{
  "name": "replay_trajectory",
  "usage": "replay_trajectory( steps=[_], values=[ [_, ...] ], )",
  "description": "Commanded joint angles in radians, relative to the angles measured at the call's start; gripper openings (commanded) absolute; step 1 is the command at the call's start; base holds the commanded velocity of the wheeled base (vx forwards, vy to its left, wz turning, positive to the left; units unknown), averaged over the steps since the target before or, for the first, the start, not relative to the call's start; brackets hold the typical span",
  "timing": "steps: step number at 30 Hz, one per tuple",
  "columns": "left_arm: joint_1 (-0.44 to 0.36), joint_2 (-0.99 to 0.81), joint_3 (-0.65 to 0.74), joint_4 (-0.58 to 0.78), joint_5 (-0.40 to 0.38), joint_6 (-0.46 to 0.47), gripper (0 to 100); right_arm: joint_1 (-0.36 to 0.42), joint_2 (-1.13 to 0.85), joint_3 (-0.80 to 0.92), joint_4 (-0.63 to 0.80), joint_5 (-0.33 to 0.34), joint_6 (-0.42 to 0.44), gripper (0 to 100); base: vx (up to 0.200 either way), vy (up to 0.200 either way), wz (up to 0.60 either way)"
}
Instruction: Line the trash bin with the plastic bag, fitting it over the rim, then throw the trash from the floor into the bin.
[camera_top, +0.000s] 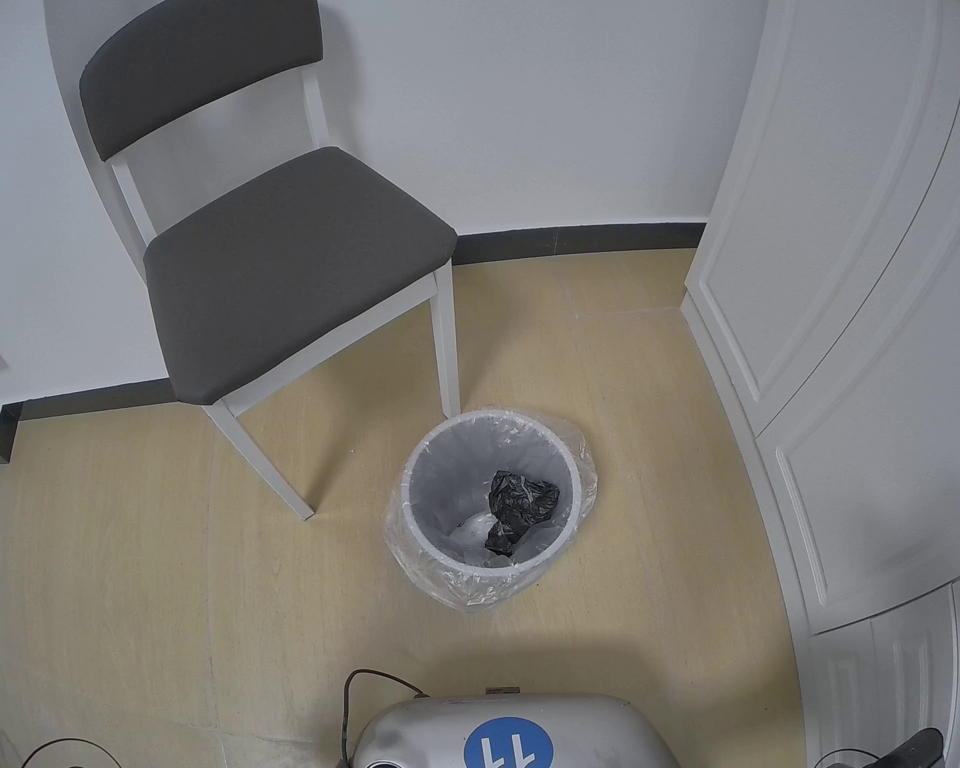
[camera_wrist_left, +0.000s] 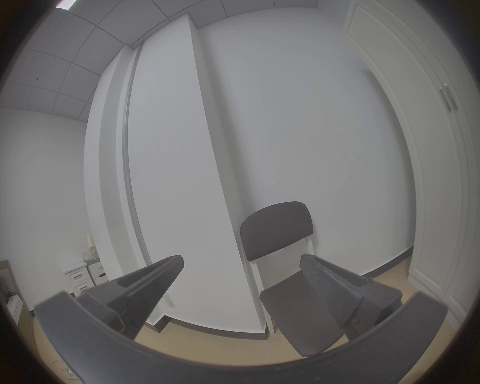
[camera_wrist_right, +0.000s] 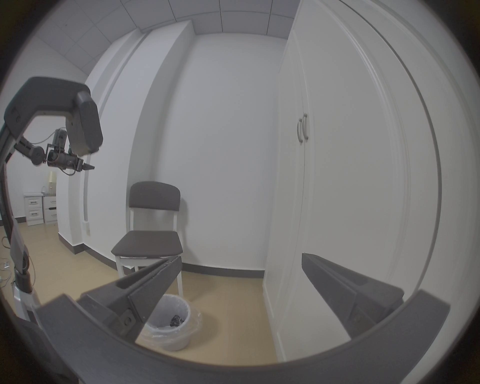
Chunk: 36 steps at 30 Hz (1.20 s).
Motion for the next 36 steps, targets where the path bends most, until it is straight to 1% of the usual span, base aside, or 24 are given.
replay_trajectory(
  steps=[1,3,4,5,6,10,12,14,15,16,17,19,24,29,30,33,36],
  values=[
    [-0.012,0.02,-0.009,0.001,0.0,0.002,100,-0.032,-0.003,0.066,-0.022,0.017,0.009,100,0.0,0.0,0.0],
    [-0.012,0.024,-0.014,0.001,0.0,0.002,100,-0.029,-0.003,0.069,-0.018,0.029,0.021,100,0.0,0.0,0.0],
    [-0.012,0.028,-0.015,-0.001,-0.003,0.004,100,-0.024,-0.004,0.079,-0.021,0.055,0.037,100,0.0,0.0,0.0],
    [-0.012,0.03,-0.017,-0.001,-0.003,0.004,100,-0.024,-0.004,0.082,-0.021,0.06,0.038,100,0.0,0.0,0.0],
    [-0.012,0.045,-0.026,-0.002,-0.003,0.004,100,-0.024,-0.004,0.105,-0.027,0.086,0.047,100,0.0,0.0,0.0],
    [-0.012,0.066,-0.057,-0.001,-0.003,0.002,100,-0.021,-0.004,0.153,-0.041,0.088,0.053,100,0.0,0.0,0.0],
    [-0.012,0.08,-0.075,-0.001,-0.003,0.002,100,-0.02,-0.004,0.191,-0.081,0.091,0.063,100,0.0,0.0,0.0],
    [-0.012,0.093,-0.099,0.001,-0.003,0.004,100,-0.02,-0.004,0.228,-0.141,0.092,0.096,100,0.0,0.0,0.0],
    [-0.012,0.093,-0.099,0.001,-0.003,0.004,100,-0.02,-0.004,0.228,-0.141,0.092,0.096,100,0.0,0.0,0.0],
    [-0.012,0.111,-0.132,0.002,-0.002,0.005,100,-0.02,-0.004,0.262,-0.206,0.103,0.178,100,0.0,0.0,0.0],
    [-0.012,0.116,-0.144,0.004,-0.002,0.01,100,-0.02,-0.004,0.27,-0.222,0.109,0.207,100,0.0,0.0,0.0],
    [-0.012,0.12,-0.155,0.004,-0.002,0.025,100,-0.02,-0.004,0.282,-0.228,0.115,0.235,100,0.0,0.0,0.0],
    [-0.012,0.109,-0.155,0.005,-0.002,0.04,100,-0.02,-0.004,0.317,-0.234,0.114,0.23,100,0.0,0.0,0.0],
    [-0.011,0.071,-0.141,0.005,0.009,0.037,100,-0.02,-0.004,0.365,-0.346,0.112,0.228,100,0.0,0.0,0.0],
    [-0.011,0.071,-0.141,0.005,0.009,0.037,100,-0.02,-0.004,0.365,-0.346,0.112,0.228,100,0.0,0.0,0.0],
    [-0.008,0.027,-0.119,0.004,0.01,0.036,100,-0.02,-0.004,0.38,-0.434,0.111,0.227,100,0.0,0.0,0.0],
    [-0.005,0.0,-0.116,0.005,0.013,0.034,100,-0.02,-0.004,0.38,-0.46,0.109,0.228,100,0.0,0.0,0.0]
  ],
)
